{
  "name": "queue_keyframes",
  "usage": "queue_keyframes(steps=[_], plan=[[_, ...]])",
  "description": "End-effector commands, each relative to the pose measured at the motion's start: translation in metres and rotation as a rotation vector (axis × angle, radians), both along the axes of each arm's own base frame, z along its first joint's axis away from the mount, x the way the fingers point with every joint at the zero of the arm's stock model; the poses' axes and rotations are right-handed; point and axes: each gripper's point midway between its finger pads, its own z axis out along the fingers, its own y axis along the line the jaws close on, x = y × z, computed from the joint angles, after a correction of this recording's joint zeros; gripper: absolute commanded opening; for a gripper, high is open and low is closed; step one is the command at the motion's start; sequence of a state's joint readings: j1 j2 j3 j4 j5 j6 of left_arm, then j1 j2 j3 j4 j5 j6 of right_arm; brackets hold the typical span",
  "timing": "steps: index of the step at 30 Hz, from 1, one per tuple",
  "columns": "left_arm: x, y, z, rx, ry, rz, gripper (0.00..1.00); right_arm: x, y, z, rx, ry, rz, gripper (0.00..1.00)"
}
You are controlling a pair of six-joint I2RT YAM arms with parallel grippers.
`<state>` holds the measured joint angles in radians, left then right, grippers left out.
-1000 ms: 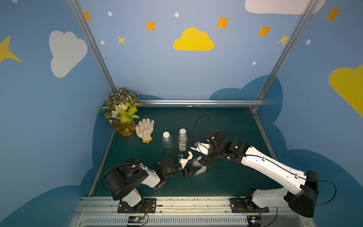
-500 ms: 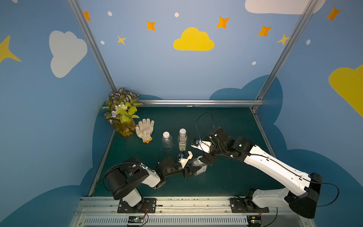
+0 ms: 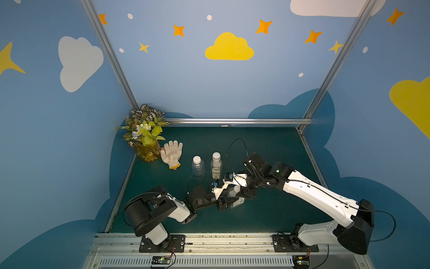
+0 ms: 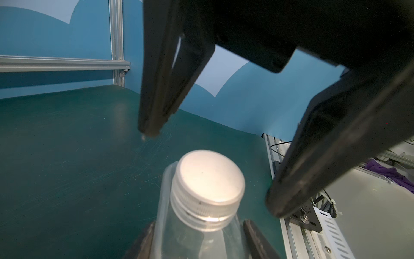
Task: Screw on the bottle caps
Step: Screw the bottle cap onto the plastic bottle.
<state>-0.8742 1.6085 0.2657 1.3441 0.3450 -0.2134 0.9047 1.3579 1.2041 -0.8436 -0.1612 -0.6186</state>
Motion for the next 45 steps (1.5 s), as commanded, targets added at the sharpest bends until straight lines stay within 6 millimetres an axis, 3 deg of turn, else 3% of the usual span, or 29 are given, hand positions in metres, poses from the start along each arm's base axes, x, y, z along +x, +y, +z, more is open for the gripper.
queue_keyframes(steps=[1, 5, 15, 19, 26, 39, 43, 45], plan=[[-0.014, 0.003, -0.041, 0.108, 0.133, -0.046, 0.03, -0.003, -0.006, -0.011, -0.043, 0.032, 0.007, 0.73], [-0.014, 0.003, -0.042, 0.109, 0.136, -0.045, 0.03, -0.004, -0.005, -0.015, -0.053, 0.049, 0.006, 0.66], [-0.013, 0.004, -0.042, 0.108, 0.14, -0.041, 0.03, -0.007, -0.005, -0.016, -0.061, 0.066, -0.022, 0.34], [-0.012, 0.005, -0.043, 0.108, 0.141, -0.035, 0.03, -0.01, -0.006, -0.02, -0.078, 0.081, -0.071, 0.31], [-0.011, 0.005, -0.041, 0.106, 0.138, -0.026, 0.03, -0.011, -0.008, -0.022, -0.103, 0.082, -0.165, 0.3], [-0.005, 0.01, -0.043, 0.115, 0.134, 0.021, 0.03, 0.0, -0.007, -0.01, -0.127, 0.12, -0.614, 0.28], [-0.005, 0.011, -0.042, 0.116, 0.132, 0.025, 0.03, -0.004, -0.001, -0.009, -0.118, 0.154, -0.652, 0.39], [-0.006, 0.011, -0.041, 0.115, 0.128, 0.021, 0.03, -0.004, 0.001, -0.002, -0.097, 0.148, -0.633, 0.5]])
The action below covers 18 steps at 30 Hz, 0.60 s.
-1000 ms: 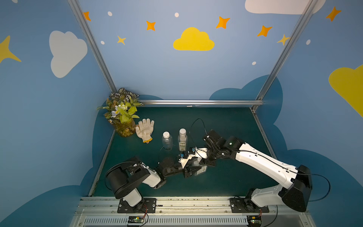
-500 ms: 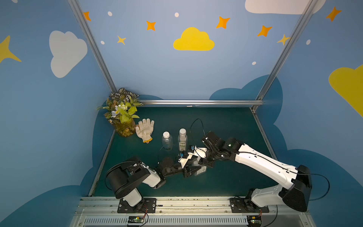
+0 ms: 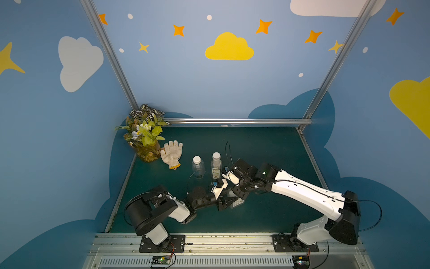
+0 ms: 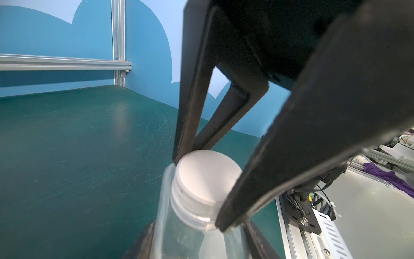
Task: Screw on the bottle caps
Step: Screw the bottle cap onto the plastic bottle.
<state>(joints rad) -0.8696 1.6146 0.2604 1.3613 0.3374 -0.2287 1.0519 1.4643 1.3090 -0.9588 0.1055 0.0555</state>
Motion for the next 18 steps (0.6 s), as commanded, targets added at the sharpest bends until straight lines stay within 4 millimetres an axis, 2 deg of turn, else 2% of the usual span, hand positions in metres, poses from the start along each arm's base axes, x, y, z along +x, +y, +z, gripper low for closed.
queue_keyframes(steps=[1, 4, 7, 9, 12, 18], plan=[[-0.008, 0.008, -0.041, 0.122, 0.118, 0.003, 0.03, -0.002, -0.002, 0.014, 0.015, 0.008, -0.041, 0.54], [-0.011, 0.008, -0.04, 0.122, 0.113, -0.013, 0.03, 0.001, -0.003, 0.038, 0.05, -0.042, 0.026, 0.72], [-0.015, 0.007, -0.038, 0.123, 0.104, -0.04, 0.03, -0.007, -0.003, 0.055, 0.089, -0.071, 0.177, 0.79], [-0.018, 0.005, -0.036, 0.117, 0.1, -0.074, 0.03, -0.014, -0.005, 0.061, 0.109, -0.087, 0.294, 0.79], [-0.021, 0.005, -0.032, 0.105, 0.11, -0.114, 0.03, -0.031, -0.009, 0.06, 0.118, -0.075, 0.496, 0.78], [-0.022, 0.005, -0.026, 0.085, 0.132, -0.168, 0.03, -0.032, -0.015, 0.043, 0.078, -0.111, 0.699, 0.7]])
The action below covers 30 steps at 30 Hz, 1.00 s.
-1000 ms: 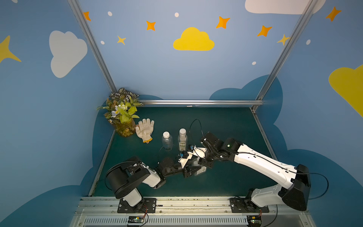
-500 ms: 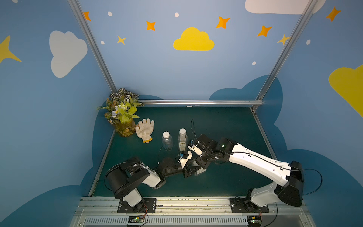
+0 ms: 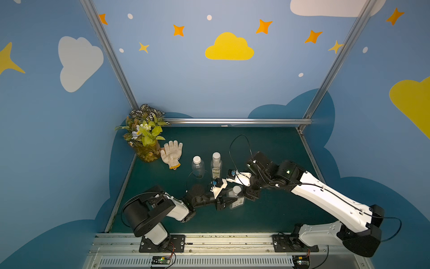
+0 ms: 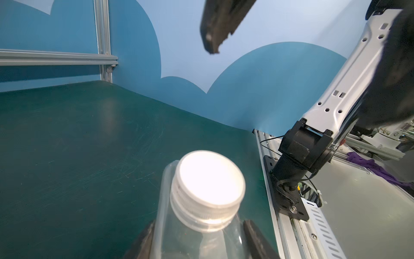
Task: Screw on the bottle caps
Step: Screw the bottle cap onto the plastic bottle.
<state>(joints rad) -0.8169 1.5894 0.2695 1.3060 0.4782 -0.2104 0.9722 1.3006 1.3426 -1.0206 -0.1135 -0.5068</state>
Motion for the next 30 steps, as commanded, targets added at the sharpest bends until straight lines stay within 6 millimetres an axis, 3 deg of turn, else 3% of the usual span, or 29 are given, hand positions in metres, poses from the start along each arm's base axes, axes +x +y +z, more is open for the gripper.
queue_keyframes(steps=[1, 20, 30], plan=[[-0.017, 0.002, -0.026, 0.078, 0.125, -0.085, 0.03, -0.009, -0.003, -0.016, -0.039, -0.011, 0.192, 0.69], [-0.017, 0.005, -0.022, 0.101, 0.097, -0.076, 0.03, 0.003, 0.017, -0.056, -0.057, 0.068, 0.193, 0.62], [-0.016, 0.006, -0.024, 0.108, 0.1, -0.062, 0.03, 0.006, 0.015, -0.063, -0.086, 0.091, 0.146, 0.32]])
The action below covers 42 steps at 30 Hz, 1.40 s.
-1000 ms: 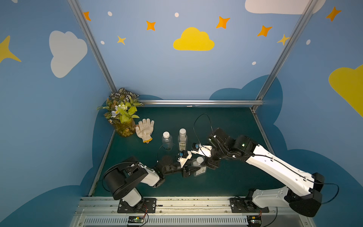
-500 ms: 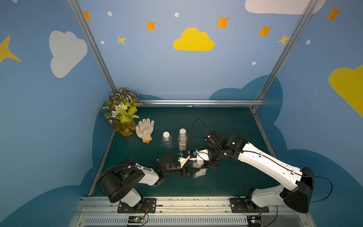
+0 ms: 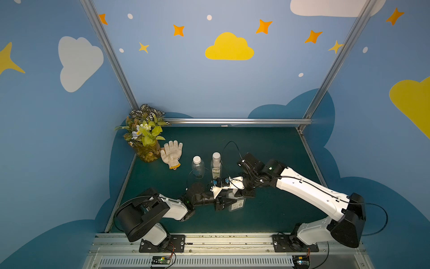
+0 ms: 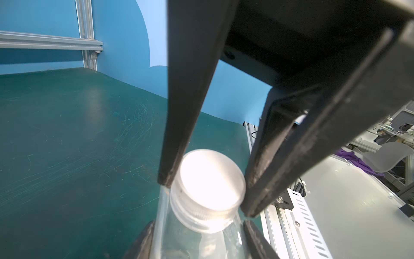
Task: Screw on the bottle caps
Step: Screw the bottle cap onto the plastic bottle.
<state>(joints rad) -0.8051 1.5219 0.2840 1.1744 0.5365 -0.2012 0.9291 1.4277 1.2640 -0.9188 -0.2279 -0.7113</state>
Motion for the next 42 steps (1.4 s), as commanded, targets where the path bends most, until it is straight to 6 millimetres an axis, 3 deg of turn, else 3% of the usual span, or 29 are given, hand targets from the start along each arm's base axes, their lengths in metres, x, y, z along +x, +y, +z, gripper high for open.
queue_keyframes(steps=[1, 8, 11, 19, 29, 33, 36, 42], plan=[[-0.008, 0.005, -0.024, 0.077, 0.068, -0.011, 0.03, 0.0, -0.004, -0.012, -0.055, 0.04, -0.06, 0.31], [-0.003, 0.009, -0.025, 0.082, 0.056, 0.032, 0.03, 0.0, -0.012, -0.019, -0.106, 0.059, -0.205, 0.24], [0.0, 0.014, -0.025, 0.086, 0.044, 0.068, 0.03, 0.008, -0.013, -0.019, -0.103, 0.054, -0.335, 0.15], [0.009, 0.024, -0.02, 0.119, 0.009, 0.154, 0.03, 0.021, -0.013, -0.008, -0.074, 0.012, -0.709, 0.04], [0.018, 0.04, -0.012, 0.152, -0.049, 0.249, 0.03, 0.018, -0.02, 0.0, -0.05, -0.065, -1.002, 0.01], [0.022, 0.044, -0.009, 0.156, -0.067, 0.283, 0.03, 0.016, -0.016, 0.0, -0.045, -0.017, -1.094, 0.07], [0.022, 0.043, -0.007, 0.153, -0.071, 0.281, 0.03, 0.015, -0.007, 0.0, -0.034, 0.035, -1.117, 0.17], [0.019, 0.042, -0.009, 0.158, -0.07, 0.259, 0.03, 0.014, 0.006, 0.04, 0.051, 0.06, -0.984, 0.47]])
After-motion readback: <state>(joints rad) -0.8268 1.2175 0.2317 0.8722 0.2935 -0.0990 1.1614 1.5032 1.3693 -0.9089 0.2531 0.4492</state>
